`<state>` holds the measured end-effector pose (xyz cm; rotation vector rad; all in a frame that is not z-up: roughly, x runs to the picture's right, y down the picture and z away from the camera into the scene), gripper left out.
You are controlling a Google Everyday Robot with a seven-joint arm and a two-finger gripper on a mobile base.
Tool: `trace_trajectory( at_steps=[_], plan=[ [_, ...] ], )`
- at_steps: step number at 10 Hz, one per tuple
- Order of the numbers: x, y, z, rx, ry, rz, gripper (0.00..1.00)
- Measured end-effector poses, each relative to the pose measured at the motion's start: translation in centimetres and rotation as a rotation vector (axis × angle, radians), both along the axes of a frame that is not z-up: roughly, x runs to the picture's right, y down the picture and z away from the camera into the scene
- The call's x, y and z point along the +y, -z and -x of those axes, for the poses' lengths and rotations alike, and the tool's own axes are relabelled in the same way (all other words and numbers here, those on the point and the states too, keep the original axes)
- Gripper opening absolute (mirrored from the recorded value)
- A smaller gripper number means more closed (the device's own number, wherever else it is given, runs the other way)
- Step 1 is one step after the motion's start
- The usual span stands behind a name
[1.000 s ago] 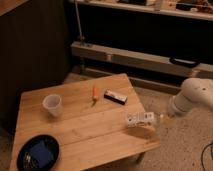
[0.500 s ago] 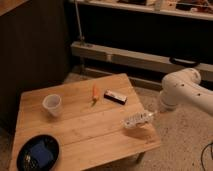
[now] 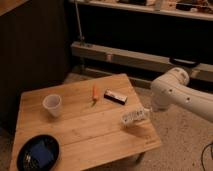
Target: Stand the bottle upright
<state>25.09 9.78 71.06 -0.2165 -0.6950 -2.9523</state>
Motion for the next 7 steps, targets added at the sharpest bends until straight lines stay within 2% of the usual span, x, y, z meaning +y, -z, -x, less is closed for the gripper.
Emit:
trace_trajectory(
  at_steps=[3,7],
  plan=[
    [-0.8,0.6,0.6,0.000,0.026,-0.020,0.30],
    [-0.7,0.8,1.6,0.004,0.130,-0.008,0.30]
  ],
)
